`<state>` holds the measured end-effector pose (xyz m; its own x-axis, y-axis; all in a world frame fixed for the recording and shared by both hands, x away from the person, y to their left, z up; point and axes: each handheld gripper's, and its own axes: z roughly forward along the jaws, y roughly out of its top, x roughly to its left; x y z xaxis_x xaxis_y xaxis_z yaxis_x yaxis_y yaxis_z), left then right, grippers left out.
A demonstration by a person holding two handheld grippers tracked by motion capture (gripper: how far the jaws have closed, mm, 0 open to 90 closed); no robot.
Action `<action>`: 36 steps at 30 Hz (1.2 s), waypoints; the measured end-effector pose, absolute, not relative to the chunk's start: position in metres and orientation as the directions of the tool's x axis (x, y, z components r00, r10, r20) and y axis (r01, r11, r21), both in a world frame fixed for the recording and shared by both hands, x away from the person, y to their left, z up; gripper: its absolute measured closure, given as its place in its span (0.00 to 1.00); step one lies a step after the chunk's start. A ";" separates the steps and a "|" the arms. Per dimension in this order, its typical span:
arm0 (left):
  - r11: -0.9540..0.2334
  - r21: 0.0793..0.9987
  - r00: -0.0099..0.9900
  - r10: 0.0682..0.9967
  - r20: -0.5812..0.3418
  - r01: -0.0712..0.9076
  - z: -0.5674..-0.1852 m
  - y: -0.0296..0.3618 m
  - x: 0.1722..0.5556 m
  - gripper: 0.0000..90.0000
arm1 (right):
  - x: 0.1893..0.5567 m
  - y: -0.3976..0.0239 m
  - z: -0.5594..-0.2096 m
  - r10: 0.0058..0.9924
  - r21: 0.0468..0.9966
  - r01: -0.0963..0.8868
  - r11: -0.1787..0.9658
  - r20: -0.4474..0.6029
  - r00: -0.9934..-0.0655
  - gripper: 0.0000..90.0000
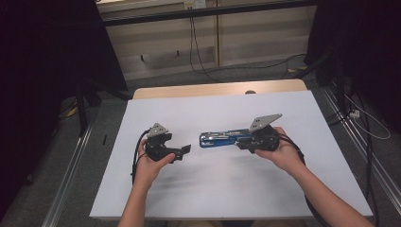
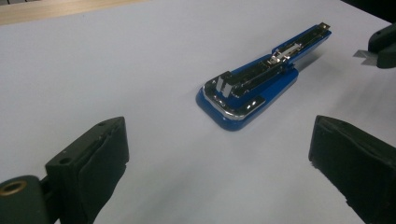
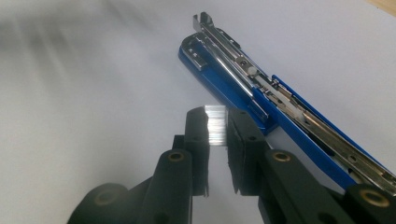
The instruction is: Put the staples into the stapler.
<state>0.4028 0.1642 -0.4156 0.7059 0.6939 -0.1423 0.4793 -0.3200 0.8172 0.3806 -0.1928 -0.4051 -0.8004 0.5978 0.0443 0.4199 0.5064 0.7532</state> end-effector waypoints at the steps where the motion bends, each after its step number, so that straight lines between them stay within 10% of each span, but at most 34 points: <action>1: -0.310 0.818 0.701 0.696 -0.152 0.484 -0.416 0.165 0.402 0.06 | 0.381 -0.192 -0.405 0.596 0.753 0.422 0.505 0.049 -0.801 0.88; 36: -0.315 0.815 0.694 0.706 -0.142 0.486 -0.425 0.190 0.381 0.05 | 0.412 -0.163 -0.391 0.503 0.760 0.349 0.548 0.033 -0.863 0.88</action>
